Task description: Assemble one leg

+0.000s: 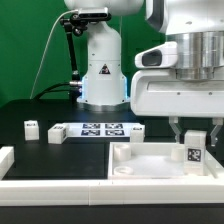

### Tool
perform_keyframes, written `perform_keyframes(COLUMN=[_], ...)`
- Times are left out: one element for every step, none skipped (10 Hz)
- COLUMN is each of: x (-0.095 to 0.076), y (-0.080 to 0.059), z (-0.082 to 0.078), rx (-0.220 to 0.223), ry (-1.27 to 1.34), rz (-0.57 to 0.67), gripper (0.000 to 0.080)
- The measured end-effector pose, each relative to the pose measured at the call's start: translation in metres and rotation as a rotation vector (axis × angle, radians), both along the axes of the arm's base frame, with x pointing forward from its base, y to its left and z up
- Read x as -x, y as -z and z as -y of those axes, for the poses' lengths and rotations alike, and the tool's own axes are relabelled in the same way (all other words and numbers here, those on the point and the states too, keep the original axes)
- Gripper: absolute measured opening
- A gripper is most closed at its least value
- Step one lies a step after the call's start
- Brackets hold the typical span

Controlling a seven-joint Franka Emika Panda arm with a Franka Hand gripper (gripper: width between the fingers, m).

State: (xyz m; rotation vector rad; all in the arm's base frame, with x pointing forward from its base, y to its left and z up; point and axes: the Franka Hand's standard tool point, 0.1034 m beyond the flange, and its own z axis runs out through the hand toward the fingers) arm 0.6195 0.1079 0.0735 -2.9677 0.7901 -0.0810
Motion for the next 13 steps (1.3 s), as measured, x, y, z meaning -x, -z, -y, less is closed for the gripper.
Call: perform_keyframes(x=[0.0005, 0.0007, 0.0011, 0.0012, 0.0016, 0.0017, 0.0018, 0.0020, 0.0021, 0.0022, 0.0023, 0.0023, 0.0024], y=[0.0001, 0.0001, 0.0001, 0.0001, 0.0009, 0.0013, 0.0016, 0.0019, 0.0023, 0.0026, 0.0027, 0.0028, 0.0029], z=[0.0027, 0.0064, 0.0107, 0.0117, 0.0108, 0.0110, 0.0110, 0.0110, 0.0111, 0.0111, 0.0111, 0.0111, 0.0112], rx=[0.001, 0.002, 0.009, 0.011, 0.010, 0.010, 0.010, 0.010, 0.011, 0.011, 0.011, 0.011, 0.011], ry=[0.044, 0.138, 0.185, 0.194, 0.197, 0.196, 0.196, 0.196, 0.196, 0.196, 0.196, 0.196, 0.196], rz=[0.000, -0.005, -0.010, -0.011, -0.012, -0.013, -0.013, -0.013, -0.014, -0.014, -0.015, -0.015, -0.015], gripper=[0.0295, 0.0301, 0.0301, 0.0305, 0.0305, 0.0470, 0.0591, 0.0631, 0.0631, 0.0646, 0.0649, 0.0649, 0.0649])
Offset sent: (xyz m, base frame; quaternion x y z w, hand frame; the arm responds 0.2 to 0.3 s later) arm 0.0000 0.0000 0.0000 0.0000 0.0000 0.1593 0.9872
